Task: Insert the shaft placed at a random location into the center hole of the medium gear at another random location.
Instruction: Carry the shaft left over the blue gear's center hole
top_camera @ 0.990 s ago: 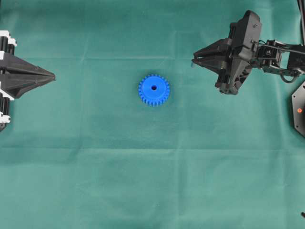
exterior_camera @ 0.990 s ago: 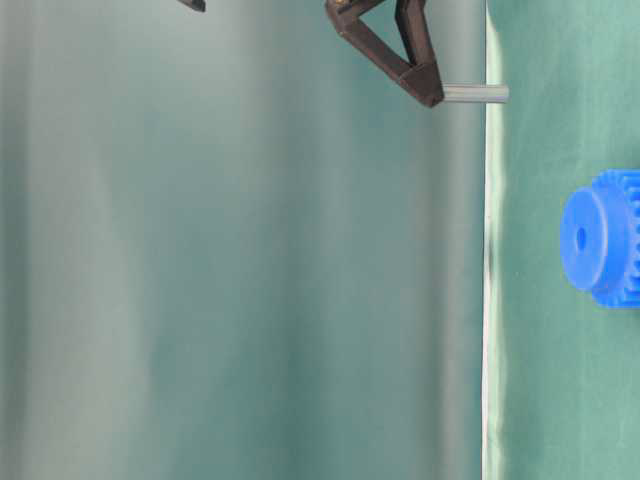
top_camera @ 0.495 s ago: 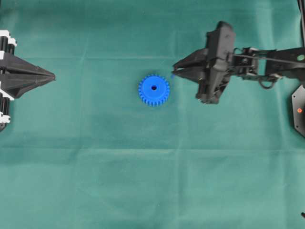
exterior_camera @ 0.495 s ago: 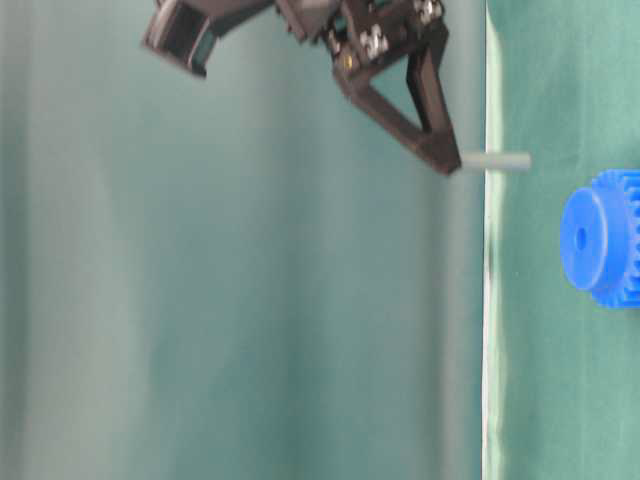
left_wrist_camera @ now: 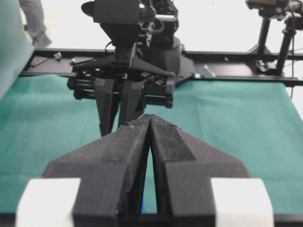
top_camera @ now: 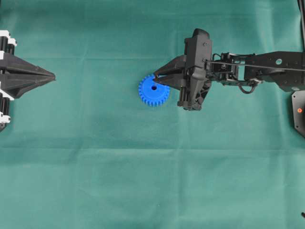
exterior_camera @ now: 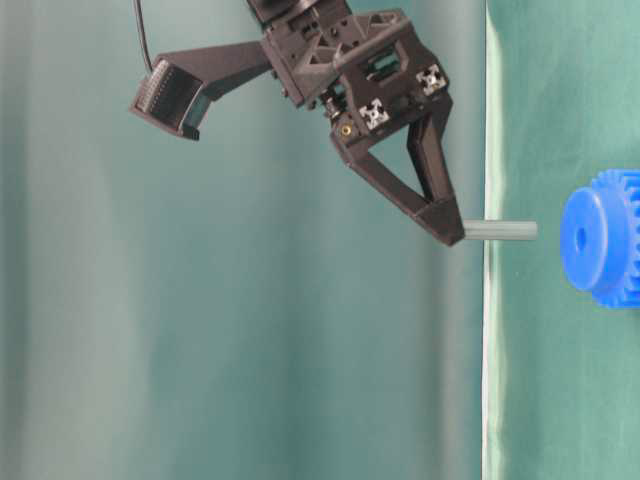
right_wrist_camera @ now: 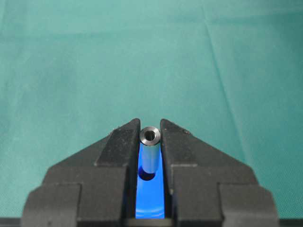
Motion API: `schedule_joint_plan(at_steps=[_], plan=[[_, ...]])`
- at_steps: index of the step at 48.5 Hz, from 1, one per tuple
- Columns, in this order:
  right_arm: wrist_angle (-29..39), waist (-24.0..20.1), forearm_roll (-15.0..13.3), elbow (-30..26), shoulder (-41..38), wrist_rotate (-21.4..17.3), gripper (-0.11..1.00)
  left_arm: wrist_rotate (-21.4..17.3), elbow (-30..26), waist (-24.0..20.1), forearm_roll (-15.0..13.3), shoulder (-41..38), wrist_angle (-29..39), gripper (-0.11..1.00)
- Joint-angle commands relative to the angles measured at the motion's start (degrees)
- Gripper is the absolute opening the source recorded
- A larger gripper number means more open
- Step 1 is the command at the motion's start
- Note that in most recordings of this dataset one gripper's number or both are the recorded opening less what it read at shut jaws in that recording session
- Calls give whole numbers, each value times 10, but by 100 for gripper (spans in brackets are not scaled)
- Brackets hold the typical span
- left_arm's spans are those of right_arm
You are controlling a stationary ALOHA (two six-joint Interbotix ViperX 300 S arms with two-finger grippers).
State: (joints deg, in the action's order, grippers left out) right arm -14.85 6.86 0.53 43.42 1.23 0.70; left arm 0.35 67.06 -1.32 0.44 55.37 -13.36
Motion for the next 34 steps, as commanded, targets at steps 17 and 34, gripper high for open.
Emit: schedule_joint_plan(at_steps=[17, 34], plan=[[-11, -5, 2, -15, 4, -9, 13, 1, -13, -1, 2, -1, -3, 0], [-12, -5, 4, -24, -14, -10, 13, 1, -13, -1, 2, -1, -3, 0]])
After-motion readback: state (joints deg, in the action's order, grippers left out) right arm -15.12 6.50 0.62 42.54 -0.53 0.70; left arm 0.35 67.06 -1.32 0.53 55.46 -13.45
